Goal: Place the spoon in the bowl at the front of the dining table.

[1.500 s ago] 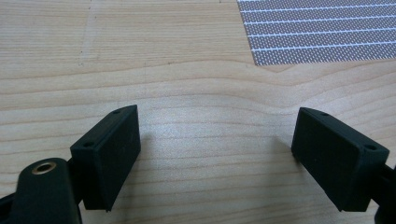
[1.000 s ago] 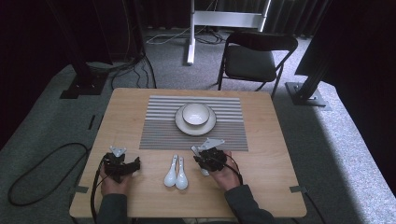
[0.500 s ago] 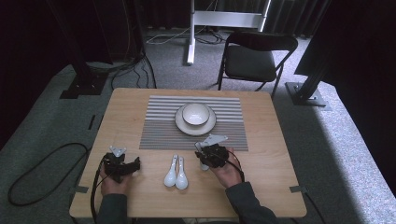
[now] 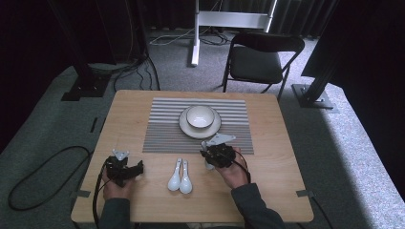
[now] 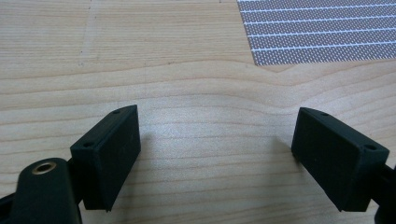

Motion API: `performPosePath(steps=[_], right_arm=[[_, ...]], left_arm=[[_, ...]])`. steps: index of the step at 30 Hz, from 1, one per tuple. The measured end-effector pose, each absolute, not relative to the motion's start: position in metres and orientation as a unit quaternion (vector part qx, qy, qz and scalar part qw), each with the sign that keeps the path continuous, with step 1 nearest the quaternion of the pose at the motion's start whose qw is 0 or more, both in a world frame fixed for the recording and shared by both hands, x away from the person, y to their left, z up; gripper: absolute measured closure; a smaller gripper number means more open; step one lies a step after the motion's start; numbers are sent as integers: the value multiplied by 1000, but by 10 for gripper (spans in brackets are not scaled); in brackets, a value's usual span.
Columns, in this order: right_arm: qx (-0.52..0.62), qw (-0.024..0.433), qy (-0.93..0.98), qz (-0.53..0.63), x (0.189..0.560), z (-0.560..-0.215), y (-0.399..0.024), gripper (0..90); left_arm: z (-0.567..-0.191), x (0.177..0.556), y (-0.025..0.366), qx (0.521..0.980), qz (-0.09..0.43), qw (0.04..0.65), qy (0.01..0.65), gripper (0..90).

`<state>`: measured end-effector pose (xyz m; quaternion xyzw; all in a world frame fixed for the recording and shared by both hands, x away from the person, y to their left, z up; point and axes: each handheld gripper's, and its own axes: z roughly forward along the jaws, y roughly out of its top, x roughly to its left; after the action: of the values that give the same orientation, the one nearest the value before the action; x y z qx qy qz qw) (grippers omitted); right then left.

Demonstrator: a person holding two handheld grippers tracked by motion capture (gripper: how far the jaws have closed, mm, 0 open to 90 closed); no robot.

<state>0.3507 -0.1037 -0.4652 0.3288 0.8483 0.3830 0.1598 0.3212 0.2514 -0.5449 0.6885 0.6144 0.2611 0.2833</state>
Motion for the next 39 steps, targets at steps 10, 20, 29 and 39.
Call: performPosePath(steps=[10,20,29,39], right_arm=[[326,165,847,385,353,-459,-104,747],[323,171,846,389,357,-452,-104,747],[325,173,840,398,361,-444,-104,747],[323,176,838,403,364,-438,-103,747]], left_arm=[[-545,321,251,688,261,284,615,161],[-545,321,251,689,261,283,614,161],[-545,321,251,689,262,284,614,161],[-545,321,251,689,262,284,614,161]])
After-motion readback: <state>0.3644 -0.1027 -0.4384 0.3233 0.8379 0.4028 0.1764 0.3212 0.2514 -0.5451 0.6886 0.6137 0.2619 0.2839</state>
